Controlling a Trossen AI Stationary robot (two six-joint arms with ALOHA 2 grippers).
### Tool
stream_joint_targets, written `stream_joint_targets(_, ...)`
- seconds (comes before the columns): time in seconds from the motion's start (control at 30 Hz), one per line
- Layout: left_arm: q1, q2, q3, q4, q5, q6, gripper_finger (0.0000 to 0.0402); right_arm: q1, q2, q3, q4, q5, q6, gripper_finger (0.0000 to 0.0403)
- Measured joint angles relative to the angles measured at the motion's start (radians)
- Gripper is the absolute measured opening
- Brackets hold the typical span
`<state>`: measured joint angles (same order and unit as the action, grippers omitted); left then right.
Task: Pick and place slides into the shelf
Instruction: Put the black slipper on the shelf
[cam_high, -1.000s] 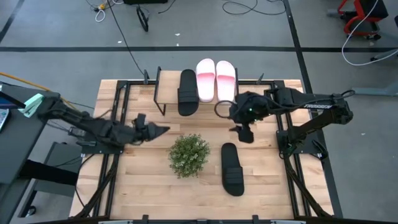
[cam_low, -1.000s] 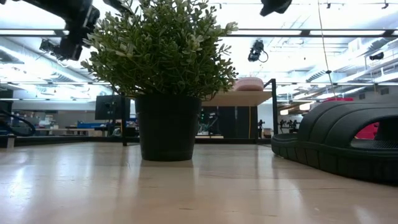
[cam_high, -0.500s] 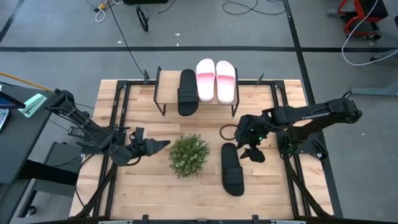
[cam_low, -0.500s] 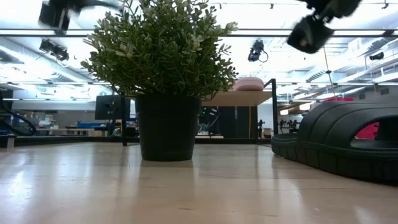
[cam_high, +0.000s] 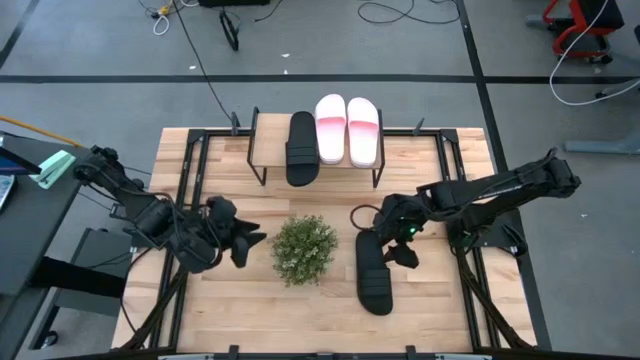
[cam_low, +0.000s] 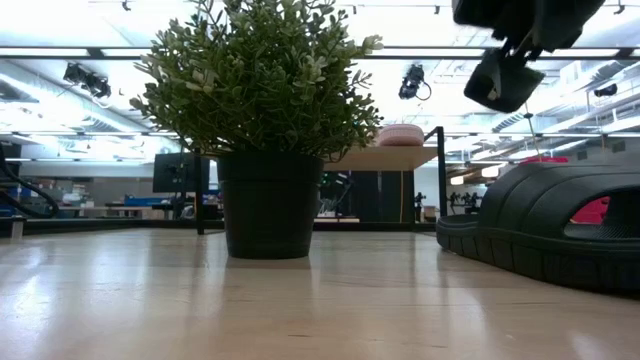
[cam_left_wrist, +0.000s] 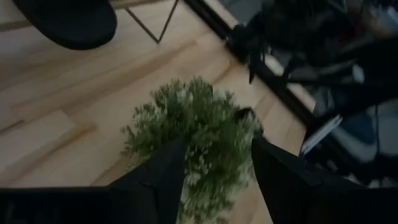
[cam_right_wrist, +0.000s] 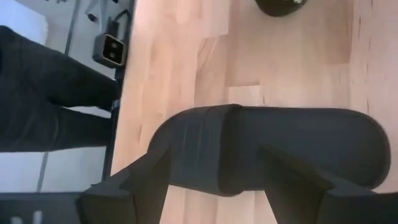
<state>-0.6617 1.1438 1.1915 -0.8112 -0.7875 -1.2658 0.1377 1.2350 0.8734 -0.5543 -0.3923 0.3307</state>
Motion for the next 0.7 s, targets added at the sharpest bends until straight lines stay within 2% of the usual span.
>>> stream_joint_targets(0.23, -0.033, 0.004, 0.000, -0.046, 0.049, 0.106, 0.0193, 0.003, 0.142, 0.000, 0.015, -0.051, 0.120, 0.0240)
stream_joint_targets(0.5, -0.111, 0.004, 0.000, -0.155, 0.049, 0.088, 0.0182, 0.033, 0.243, 0.000, 0.044, -0.112, 0.221, 0.0240)
stream_joint_targets(0.7, -0.186, 0.004, 0.000, -0.190, 0.049, 0.051, 0.0183, 0.073, 0.273, 0.000, 0.115, -0.118, 0.285, 0.0240)
